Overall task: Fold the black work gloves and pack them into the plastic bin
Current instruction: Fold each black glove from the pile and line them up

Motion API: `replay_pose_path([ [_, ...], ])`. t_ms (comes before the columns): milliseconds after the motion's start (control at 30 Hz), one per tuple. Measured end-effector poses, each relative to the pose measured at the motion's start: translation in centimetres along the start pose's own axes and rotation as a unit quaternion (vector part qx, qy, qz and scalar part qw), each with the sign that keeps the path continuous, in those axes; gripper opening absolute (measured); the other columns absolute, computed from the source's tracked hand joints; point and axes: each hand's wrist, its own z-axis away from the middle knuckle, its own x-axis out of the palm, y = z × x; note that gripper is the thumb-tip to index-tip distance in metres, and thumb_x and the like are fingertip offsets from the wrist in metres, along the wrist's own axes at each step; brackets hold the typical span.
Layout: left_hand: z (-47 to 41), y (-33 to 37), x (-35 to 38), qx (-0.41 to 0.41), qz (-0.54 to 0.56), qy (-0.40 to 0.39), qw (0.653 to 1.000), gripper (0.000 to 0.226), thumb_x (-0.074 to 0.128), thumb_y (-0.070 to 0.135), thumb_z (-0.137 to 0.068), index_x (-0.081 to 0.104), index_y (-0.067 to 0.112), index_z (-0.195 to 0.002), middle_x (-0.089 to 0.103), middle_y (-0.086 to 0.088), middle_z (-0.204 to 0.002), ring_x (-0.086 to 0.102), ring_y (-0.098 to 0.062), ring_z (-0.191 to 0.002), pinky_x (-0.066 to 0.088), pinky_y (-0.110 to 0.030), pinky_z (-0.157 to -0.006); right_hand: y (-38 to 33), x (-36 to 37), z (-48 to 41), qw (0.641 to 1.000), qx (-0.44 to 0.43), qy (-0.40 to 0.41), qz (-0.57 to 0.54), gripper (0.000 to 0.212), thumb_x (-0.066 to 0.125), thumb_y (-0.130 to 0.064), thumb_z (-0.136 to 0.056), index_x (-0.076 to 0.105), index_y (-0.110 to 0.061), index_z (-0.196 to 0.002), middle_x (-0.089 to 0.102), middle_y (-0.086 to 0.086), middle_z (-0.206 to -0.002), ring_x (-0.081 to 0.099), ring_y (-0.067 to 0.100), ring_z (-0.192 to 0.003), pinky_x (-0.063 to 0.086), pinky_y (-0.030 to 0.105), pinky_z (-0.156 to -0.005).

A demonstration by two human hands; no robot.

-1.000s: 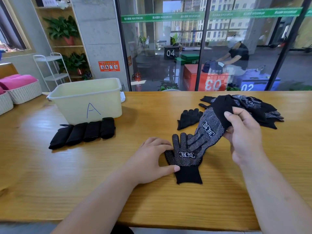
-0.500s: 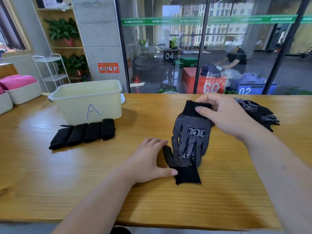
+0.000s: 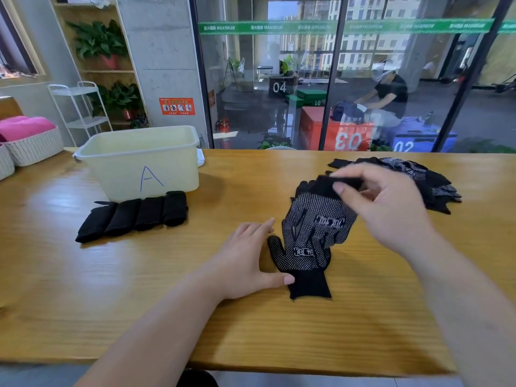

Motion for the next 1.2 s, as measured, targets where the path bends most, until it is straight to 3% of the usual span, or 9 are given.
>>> replay_pose_path([
  [67, 0.0, -0.1, 0.1, 0.001, 0.012, -0.002, 1.0, 0.129, 0.064, 0.094, -0.073, 0.016, 0.024, -0.17, 0.038, 0.016, -0.161, 0.021, -0.007, -0.154, 0.03, -0.042, -0.127, -1.5, -0.9, -1.4, 0.999, 0.011, -0.017, -0.046, 0.02, 0.075, -0.014, -0.098, 0.079, -0.031, -0.109, 0.08, -0.007, -0.101, 0.074, 0.021, -0.089, 0.06, 0.04, -0.083],
  [200, 0.0, 0.2, 0.0, 0.005, 0.02, 0.001, 1.0, 0.133, 0.068, 0.093, -0.071, 0.014, 0.022, -0.17, 0.037, 0.017, -0.162, 0.02, -0.007, -0.154, 0.028, -0.039, -0.128, -2.8, -1.3, -4.0, 0.99, 0.056, -0.092, -0.091, 0.018, 0.073, -0.011, -0.1, 0.078, -0.023, -0.112, 0.081, -0.006, -0.104, 0.077, 0.017, -0.1, 0.062, 0.042, -0.092],
  [300, 0.0, 0.3, 0.0, 0.0, 0.006, -0.005, 1.0, 0.139, 0.067, 0.096, -0.068, 0.01, 0.021, -0.171, 0.035, 0.014, -0.164, 0.019, -0.009, -0.155, 0.027, -0.04, -0.128, -1.8, -0.7, -5.7, 0.989, 0.072, -0.119, -0.056, 0.016, 0.073, -0.014, -0.1, 0.078, -0.024, -0.113, 0.081, -0.012, -0.106, 0.075, 0.009, -0.103, 0.059, 0.044, -0.101],
  [400, 0.0, 0.4, 0.0, -0.011, 0.0, -0.013, 1.0, 0.143, 0.063, 0.099, -0.065, 0.007, 0.021, -0.171, 0.033, 0.013, -0.165, 0.017, -0.009, -0.156, 0.026, -0.043, -0.129, -0.8, -0.4, -6.9, 0.996, 0.042, -0.079, -0.008, 0.015, 0.076, -0.019, -0.099, 0.078, -0.031, -0.109, 0.078, -0.019, -0.108, 0.07, 0.0, -0.108, 0.051, 0.039, -0.11],
  [533, 0.0, 0.6, -0.1, -0.021, 0.002, -0.011, 1.0, 0.146, 0.065, 0.099, -0.064, 0.002, 0.022, -0.171, 0.033, 0.014, -0.164, 0.017, -0.008, -0.155, 0.025, -0.041, -0.129, -0.6, -0.5, -6.2, 1.0, -0.011, -0.022, 0.004, 0.018, 0.078, -0.018, -0.097, 0.078, -0.034, -0.107, 0.077, -0.017, -0.104, 0.072, 0.01, -0.099, 0.057, 0.034, -0.094],
  [633, 0.0, 0.6, -0.1, -0.026, -0.004, -0.009, 1.0, 0.147, 0.066, 0.098, -0.064, 0.0, 0.021, -0.171, 0.033, 0.013, -0.164, 0.018, -0.01, -0.155, 0.026, -0.041, -0.129, 0.1, 0.7, -2.5, 0.998, -0.03, -0.059, 0.021, 0.024, 0.08, -0.015, -0.094, 0.078, -0.037, -0.102, 0.077, -0.02, -0.102, 0.071, 0.004, -0.094, 0.055, 0.031, -0.089],
  [833, 0.1, 0.8, -0.1, -0.042, -0.007, -0.027, 0.999, 0.145, 0.061, 0.101, -0.065, -0.007, 0.027, -0.17, 0.024, 0.012, -0.17, 0.013, -0.011, -0.158, 0.026, -0.043, -0.129, 3.2, 4.5, 6.7, 0.952, -0.036, -0.171, 0.253, 0.015, 0.068, -0.037, -0.099, 0.071, -0.044, -0.112, 0.068, -0.03, -0.107, 0.064, -0.002, -0.103, 0.054, 0.029, -0.085],
  [1000, 0.3, 1.1, -0.4, -0.035, 0.008, -0.022, 0.999, 0.142, 0.064, 0.098, -0.067, -0.005, 0.03, -0.17, 0.028, 0.016, -0.167, 0.017, -0.007, -0.155, 0.029, -0.042, -0.128, 2.4, 5.2, 7.2, 0.948, -0.053, -0.099, 0.298, 0.015, 0.064, -0.035, -0.101, 0.071, -0.041, -0.113, 0.07, -0.025, -0.103, 0.065, 0.004, -0.095, 0.046, 0.028, -0.071],
  [1200, 0.2, 1.2, -0.4, -0.025, -0.014, -0.017, 0.999, 0.145, 0.066, 0.097, -0.064, -0.006, 0.03, -0.17, 0.029, 0.014, -0.168, 0.017, -0.009, -0.156, 0.028, -0.044, -0.128, 2.2, 4.7, 4.6, 0.973, -0.026, 0.04, 0.225, 0.014, 0.066, -0.032, -0.101, 0.07, -0.039, -0.112, 0.076, -0.016, -0.091, 0.07, 0.011, -0.078, 0.057, 0.039, -0.069],
])
